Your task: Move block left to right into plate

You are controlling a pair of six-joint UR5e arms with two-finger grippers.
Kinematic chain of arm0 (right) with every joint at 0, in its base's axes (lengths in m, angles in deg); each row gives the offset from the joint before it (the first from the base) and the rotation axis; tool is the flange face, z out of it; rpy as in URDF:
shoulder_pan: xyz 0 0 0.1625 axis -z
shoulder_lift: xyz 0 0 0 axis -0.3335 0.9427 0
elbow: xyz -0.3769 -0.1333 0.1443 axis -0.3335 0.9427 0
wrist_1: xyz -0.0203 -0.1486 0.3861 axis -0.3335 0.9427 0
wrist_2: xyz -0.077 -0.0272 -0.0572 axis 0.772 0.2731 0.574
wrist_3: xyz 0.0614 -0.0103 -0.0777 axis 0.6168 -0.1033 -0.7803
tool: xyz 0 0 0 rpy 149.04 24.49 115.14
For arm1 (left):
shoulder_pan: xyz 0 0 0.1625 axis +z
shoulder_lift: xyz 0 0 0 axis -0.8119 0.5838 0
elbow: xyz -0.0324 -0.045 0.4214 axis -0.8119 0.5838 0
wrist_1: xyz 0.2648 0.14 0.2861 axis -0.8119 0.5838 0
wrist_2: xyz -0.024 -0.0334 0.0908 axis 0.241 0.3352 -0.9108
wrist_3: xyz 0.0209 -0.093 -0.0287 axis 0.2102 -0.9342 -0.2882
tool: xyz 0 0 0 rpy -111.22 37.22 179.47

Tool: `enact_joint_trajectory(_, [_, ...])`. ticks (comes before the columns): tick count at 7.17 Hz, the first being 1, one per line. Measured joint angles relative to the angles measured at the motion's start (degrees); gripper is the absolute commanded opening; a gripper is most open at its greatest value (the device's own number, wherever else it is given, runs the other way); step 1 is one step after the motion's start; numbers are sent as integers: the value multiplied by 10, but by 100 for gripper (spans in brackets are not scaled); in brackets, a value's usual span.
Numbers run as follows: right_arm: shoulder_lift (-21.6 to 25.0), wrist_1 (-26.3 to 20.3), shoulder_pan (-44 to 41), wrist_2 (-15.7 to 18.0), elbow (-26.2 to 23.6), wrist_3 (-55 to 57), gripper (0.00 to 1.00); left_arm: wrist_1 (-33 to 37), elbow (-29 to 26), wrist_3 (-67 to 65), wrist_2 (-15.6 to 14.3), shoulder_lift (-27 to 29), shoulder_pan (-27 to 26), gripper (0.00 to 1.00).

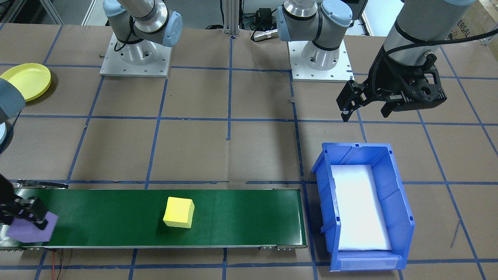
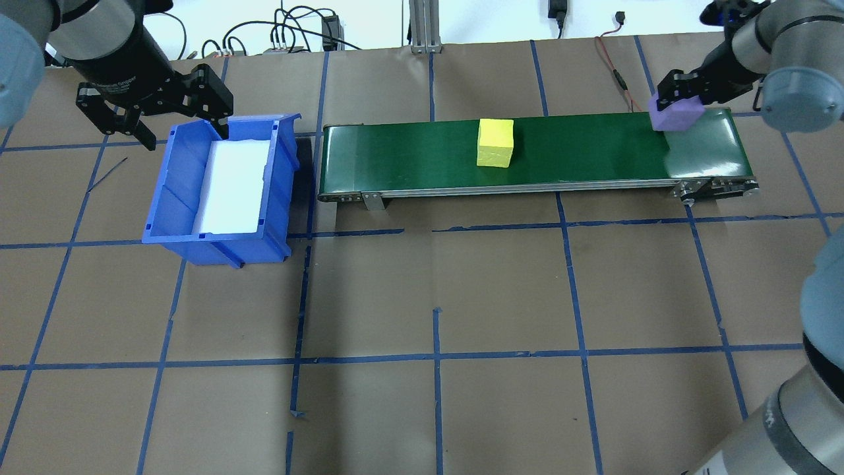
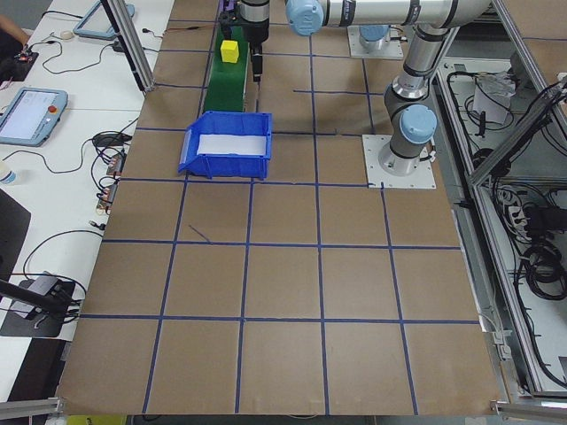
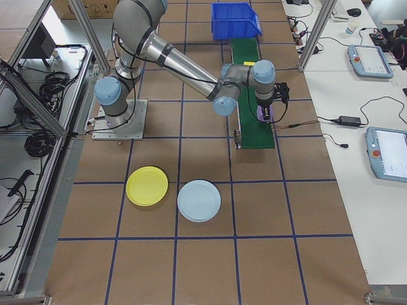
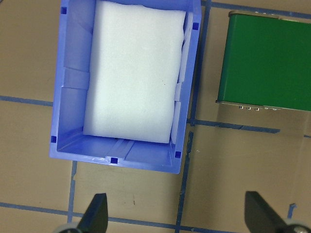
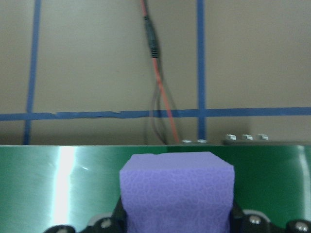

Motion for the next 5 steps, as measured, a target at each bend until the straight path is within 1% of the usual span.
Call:
enact_joint_trajectory(1, [6, -13, 50, 20, 0, -67, 9, -3, 0, 0, 0, 1, 0, 100])
enact_joint_trajectory(3, [18, -63, 163, 60, -3, -226, 9, -11, 1, -1, 0, 4, 0, 100])
enact_joint_trajectory(4, [24, -78, 229, 71, -9, -303, 9, -13, 1, -1, 0, 5, 1, 100])
enact_joint_trajectory(5, [27, -83, 295, 79, -26, -356, 10, -15, 1, 0, 0, 5, 1, 100])
